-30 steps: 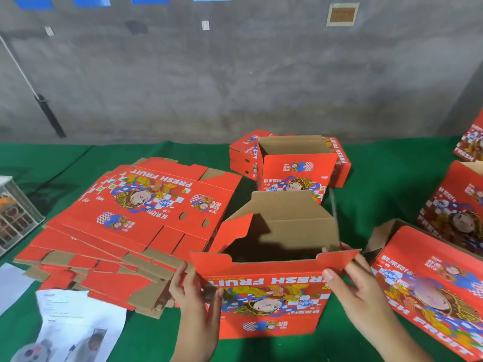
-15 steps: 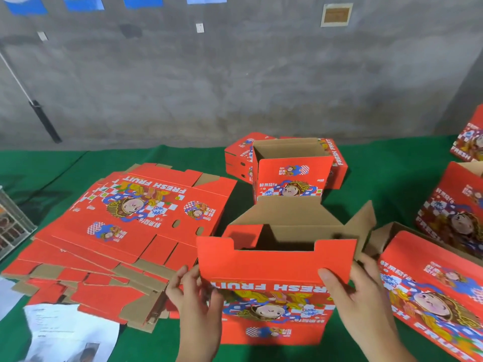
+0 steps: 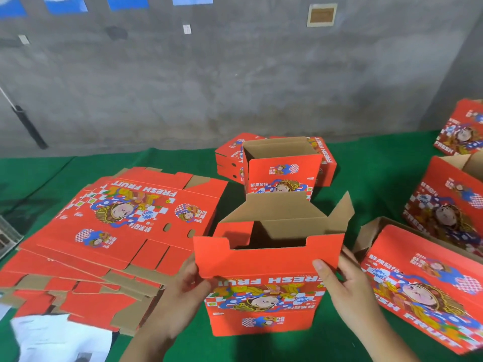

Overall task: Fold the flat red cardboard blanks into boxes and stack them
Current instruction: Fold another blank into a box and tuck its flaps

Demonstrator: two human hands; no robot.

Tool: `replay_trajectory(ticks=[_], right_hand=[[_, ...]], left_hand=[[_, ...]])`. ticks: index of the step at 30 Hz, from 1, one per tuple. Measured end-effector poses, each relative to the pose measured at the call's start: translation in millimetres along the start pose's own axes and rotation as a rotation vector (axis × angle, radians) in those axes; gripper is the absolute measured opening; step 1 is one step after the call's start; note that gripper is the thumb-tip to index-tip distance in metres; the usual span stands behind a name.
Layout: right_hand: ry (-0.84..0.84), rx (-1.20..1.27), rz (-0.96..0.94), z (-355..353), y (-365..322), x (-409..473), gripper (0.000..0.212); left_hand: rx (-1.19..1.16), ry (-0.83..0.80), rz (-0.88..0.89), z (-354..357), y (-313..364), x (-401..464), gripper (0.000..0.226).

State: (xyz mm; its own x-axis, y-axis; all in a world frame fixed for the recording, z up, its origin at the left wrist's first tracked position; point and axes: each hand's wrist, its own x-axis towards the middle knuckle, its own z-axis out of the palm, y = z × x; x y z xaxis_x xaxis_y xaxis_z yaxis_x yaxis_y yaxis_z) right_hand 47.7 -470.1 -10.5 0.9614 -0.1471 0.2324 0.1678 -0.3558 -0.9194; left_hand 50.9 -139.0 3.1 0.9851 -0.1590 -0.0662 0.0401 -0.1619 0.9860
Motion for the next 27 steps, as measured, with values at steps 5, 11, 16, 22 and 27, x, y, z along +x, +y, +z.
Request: replay_trajectory(ticks=[5,11,16,22,27], right_hand=[[0.021,0.000,-0.005,0.4,3.6,-3.5,0.029],[0.030,0.064,0.034,3.2,7.1,-11.5,0.036],[0.072,0.062,0.001,5.0,7.6,-14.2,0.031],[0.101,0.030,-0.007,1.7,7.1,-14.2,0.032],[0.117,-0.019,-0.030,0.8,5.6,-20.8,0.038]], left_hand=[[0.209,0.008,0.030,-12.2,9.6,-5.3,0.044],[0.210,0.003,0.063,-13.5,18.9,-21.3,0.032],[0.411,-0.131,-0.050,-16.3,34.7,-27.1,0.017],[0.430,-0.130,-0.042,-14.6,38.4,-31.2,0.013],[0.460,-0.186,-0.030,-24.6,39.2,-32.5,0.047]])
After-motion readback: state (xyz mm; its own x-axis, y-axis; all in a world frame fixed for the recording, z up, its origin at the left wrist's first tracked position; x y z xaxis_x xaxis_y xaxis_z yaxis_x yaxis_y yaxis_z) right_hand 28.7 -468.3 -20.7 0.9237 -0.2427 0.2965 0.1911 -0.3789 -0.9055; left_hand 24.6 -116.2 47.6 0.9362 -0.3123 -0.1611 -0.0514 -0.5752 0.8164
